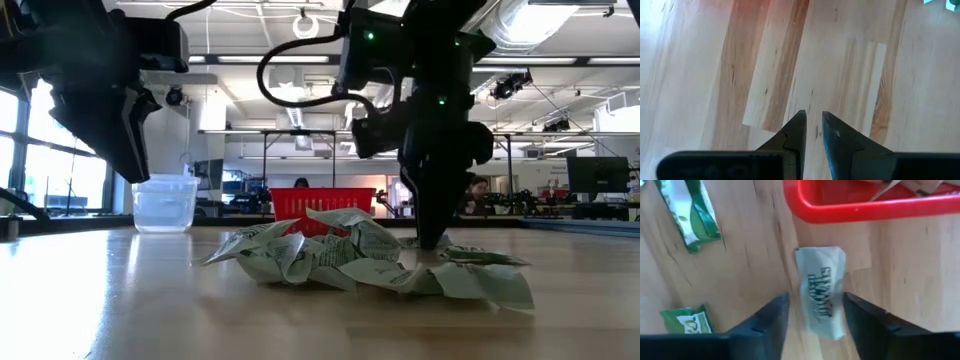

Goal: Pick and place Stevia / Truvia into bins
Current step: Put the stevia packet into the red basket, then put the truvia packet into the red basket

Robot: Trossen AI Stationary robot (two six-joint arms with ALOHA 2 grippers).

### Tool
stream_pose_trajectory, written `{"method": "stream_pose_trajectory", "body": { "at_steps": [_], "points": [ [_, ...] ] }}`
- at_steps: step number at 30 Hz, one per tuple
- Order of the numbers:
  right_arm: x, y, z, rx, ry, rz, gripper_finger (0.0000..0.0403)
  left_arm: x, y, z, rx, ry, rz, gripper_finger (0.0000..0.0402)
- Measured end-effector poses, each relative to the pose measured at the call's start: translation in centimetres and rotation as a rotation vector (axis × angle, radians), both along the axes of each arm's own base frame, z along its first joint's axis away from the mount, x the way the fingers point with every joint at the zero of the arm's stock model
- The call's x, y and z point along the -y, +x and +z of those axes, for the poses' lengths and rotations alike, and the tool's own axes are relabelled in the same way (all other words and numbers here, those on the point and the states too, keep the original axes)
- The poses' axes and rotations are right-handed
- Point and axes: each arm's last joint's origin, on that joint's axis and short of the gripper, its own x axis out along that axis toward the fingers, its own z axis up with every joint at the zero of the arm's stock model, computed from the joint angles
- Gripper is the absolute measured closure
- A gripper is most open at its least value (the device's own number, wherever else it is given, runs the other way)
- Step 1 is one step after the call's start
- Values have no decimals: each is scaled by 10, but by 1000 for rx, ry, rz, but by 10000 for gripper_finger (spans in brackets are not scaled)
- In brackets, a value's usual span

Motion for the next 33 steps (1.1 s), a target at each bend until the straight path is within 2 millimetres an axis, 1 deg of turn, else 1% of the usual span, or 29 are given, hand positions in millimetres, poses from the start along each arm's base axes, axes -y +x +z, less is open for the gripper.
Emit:
{"method": "stream_pose_trajectory", "body": {
  "at_steps": [3, 7, 8, 11, 13, 15, 18, 20, 22, 25, 28, 31, 33],
  "points": [
    [0, 0, 0, 5, -4, -1, 280, 0, 0, 0, 0, 2, -2, 305],
    [0, 0, 0, -3, 9, -4, 378, 0, 0, 0, 0, 3, -3, 305],
    [0, -1, 0, -3, 12, -6, 389, 0, 0, 0, 0, 4, -6, 305],
    [-2, -2, 5, -28, 49, -54, 385, 0, 0, 0, -1, 5, -8, 305],
    [-6, -3, 15, -51, 62, -62, 392, 0, 0, 0, -1, 6, -10, 305],
    [-12, 4, 36, 6, 69, -50, 398, 0, 1, 0, 2, 7, -18, 305],
    [-16, 16, 71, 105, 62, -56, 395, 0, 1, 0, 6, 18, -23, 305],
    [-10, 26, 89, 173, 46, -86, 398, 0, 1, 0, 9, 22, -22, 305],
    [5, 38, 101, 264, 31, -118, 400, 0, 1, 1, 15, 21, -21, 305],
    [32, 48, 103, 324, 27, -189, 381, 1, 3, 1, 32, 16, -20, 305],
    [55, 49, 96, 300, 27, -242, 334, 1, 4, 2, 50, 15, -21, 305],
    [64, 46, 97, 278, 46, -276, 269, 2, 7, 2, 67, 37, -65, 305],
    [63, 44, 96, 252, 76, -283, 224, 3, 8, 2, 75, 45, -87, 305]
  ]
}}
